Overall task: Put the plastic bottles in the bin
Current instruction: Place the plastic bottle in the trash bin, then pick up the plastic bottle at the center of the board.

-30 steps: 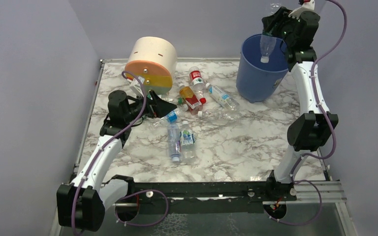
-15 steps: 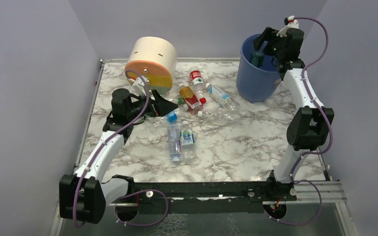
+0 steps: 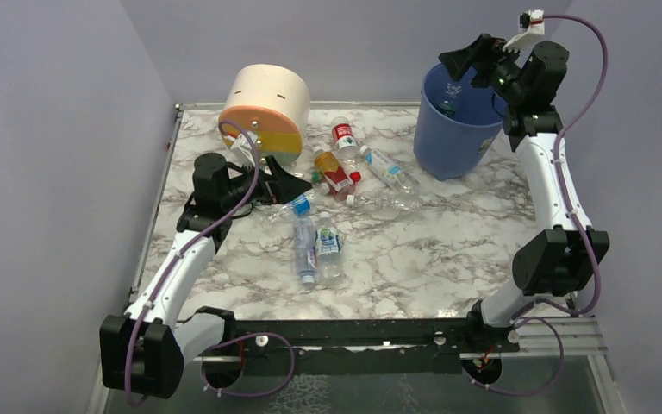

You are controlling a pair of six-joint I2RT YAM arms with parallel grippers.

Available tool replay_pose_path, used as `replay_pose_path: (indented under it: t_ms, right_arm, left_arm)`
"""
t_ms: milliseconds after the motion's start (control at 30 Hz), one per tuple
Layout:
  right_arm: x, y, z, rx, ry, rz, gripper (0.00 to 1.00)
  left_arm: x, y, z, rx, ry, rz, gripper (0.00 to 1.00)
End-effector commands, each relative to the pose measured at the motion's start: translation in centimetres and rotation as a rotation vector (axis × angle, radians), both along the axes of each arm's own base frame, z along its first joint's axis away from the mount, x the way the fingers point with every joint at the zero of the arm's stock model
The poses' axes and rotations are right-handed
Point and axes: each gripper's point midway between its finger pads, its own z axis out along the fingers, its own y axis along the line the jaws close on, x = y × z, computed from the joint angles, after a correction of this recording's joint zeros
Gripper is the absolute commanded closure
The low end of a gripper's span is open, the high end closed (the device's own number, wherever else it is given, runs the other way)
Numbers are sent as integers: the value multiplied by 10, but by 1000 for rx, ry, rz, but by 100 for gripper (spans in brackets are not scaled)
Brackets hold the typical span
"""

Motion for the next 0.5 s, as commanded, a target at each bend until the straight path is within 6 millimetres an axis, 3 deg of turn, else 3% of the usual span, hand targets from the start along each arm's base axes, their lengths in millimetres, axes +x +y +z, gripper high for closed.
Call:
replay_pose_path:
  t_ms: [0, 200, 267, 467]
  right_arm:
    - [-46, 49, 22, 86, 1, 314, 1]
    - [-94, 81, 16, 128, 47, 492, 0]
    - [-109, 92, 6, 157, 89, 545, 0]
    - [-164, 161, -27, 148, 203, 752, 0]
  left_arm:
    - [0, 8, 8, 42, 4, 55, 1]
    - [-4, 14, -16, 67, 103, 102, 1]
    - [-7, 15, -20, 75, 118, 99, 1]
    - [-17, 21, -33, 130, 142, 103, 1]
